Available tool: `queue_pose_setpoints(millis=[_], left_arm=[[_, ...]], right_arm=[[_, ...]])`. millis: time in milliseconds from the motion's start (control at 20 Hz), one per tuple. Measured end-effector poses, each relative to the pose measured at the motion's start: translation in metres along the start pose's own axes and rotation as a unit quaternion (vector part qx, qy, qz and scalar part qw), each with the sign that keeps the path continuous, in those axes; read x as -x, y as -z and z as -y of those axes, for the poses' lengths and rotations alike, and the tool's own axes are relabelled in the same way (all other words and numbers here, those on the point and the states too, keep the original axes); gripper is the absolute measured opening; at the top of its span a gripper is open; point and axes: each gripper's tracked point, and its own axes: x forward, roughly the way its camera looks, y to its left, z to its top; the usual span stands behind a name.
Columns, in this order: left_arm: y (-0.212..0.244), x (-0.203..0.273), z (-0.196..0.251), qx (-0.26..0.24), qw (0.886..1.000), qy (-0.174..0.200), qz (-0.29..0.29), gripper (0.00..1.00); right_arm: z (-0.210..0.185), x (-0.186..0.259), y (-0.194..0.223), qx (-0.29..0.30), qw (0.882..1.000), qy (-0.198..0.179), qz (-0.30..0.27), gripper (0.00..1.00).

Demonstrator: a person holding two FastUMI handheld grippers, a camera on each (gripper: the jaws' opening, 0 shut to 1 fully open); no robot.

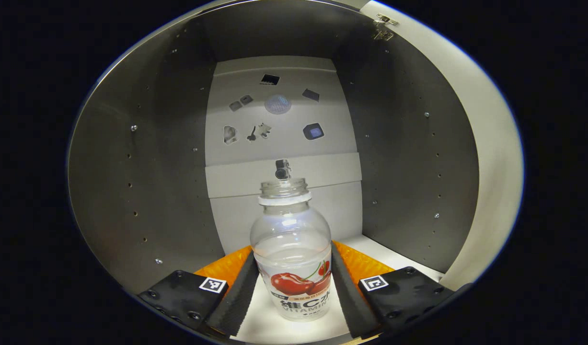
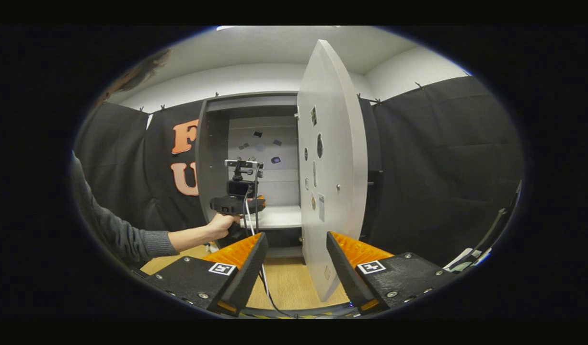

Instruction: Open the cabinet door with the right hand, grasp the bottle in the cabinet with the left hand and place it on the coaster, then close the cabinet door with the right hand.

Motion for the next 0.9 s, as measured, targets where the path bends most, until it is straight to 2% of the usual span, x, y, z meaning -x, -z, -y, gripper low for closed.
queue_pose_setpoints(millis=[200,450,900], left_arm=[[-0.008,0.031,-0.01,0.005,1.0,-0.001,0.01,0.86],[-0.006,0.1,-0.031,-0.003,1.0,0.002,0.031,0.87],[0.055,0.22,-0.083,-0.015,0.999,-0.028,0.02,0.86]], right_arm=[[-0.001,0.005,0.004,-0.01,1.0,-0.009,0.003,0.77],[-0.011,0.016,0.012,-0.023,0.999,-0.023,0.005,0.77],[-0.045,0.041,0.033,-0.032,0.998,-0.046,-0.011,0.77]])
